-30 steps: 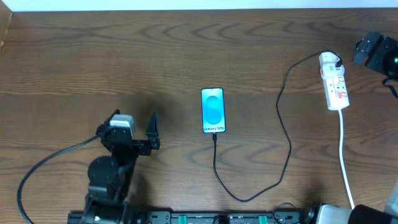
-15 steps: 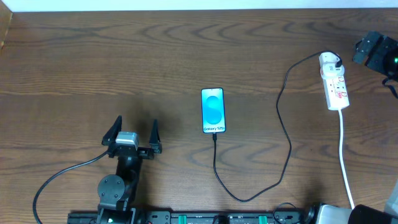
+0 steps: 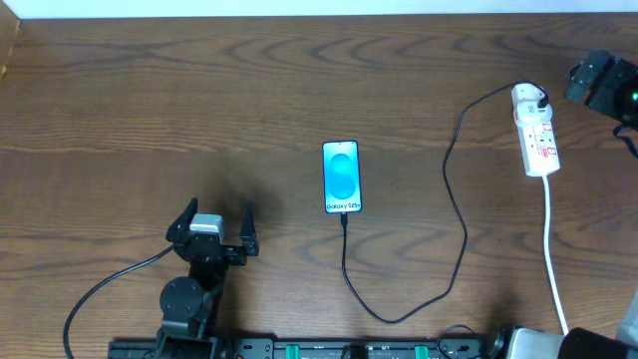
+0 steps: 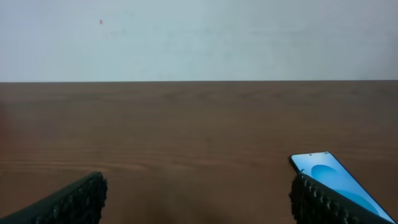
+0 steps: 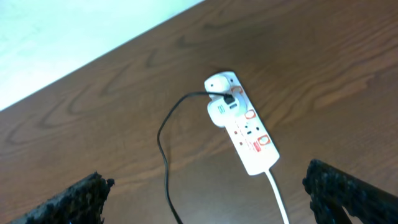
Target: Plug charger to phone and switch on socket
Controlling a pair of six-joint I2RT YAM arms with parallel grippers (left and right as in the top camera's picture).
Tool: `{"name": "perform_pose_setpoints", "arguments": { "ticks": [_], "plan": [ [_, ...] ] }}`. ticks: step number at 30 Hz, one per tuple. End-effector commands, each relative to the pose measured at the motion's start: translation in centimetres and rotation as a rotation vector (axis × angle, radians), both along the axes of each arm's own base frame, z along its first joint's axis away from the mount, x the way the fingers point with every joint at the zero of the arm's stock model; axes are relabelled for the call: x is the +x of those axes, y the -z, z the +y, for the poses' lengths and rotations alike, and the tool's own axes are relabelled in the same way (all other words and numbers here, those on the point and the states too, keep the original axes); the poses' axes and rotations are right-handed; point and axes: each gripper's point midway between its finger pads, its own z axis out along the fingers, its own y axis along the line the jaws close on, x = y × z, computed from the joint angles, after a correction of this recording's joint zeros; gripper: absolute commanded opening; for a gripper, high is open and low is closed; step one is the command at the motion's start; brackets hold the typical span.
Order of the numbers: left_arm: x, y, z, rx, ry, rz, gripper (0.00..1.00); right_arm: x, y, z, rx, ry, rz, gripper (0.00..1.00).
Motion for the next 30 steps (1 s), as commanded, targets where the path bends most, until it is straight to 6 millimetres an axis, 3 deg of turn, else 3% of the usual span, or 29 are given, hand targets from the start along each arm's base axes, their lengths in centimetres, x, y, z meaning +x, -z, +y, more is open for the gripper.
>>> {"name": "perform_pose_setpoints", "arguments": {
  "ticks": [1, 21, 30],
  "plan": [
    [-0.1, 1.6, 1.1, 0.029, -0.053, 0.052, 0.95, -0.1, -0.3, 0.5, 0.002, 0.000, -0.008, 0.99],
    [0.0, 1.6, 1.3, 0.027, -0.061, 0.051, 0.94, -0.1, -0.3, 0.5, 0.002, 0.000, -0.007, 0.99],
    [0.0, 1.6, 4.1, 0.025, -0.174, 0.052, 0.94, -0.1, -0.3, 0.5, 0.002, 0.000, -0.007, 0.99]
  ]
}}
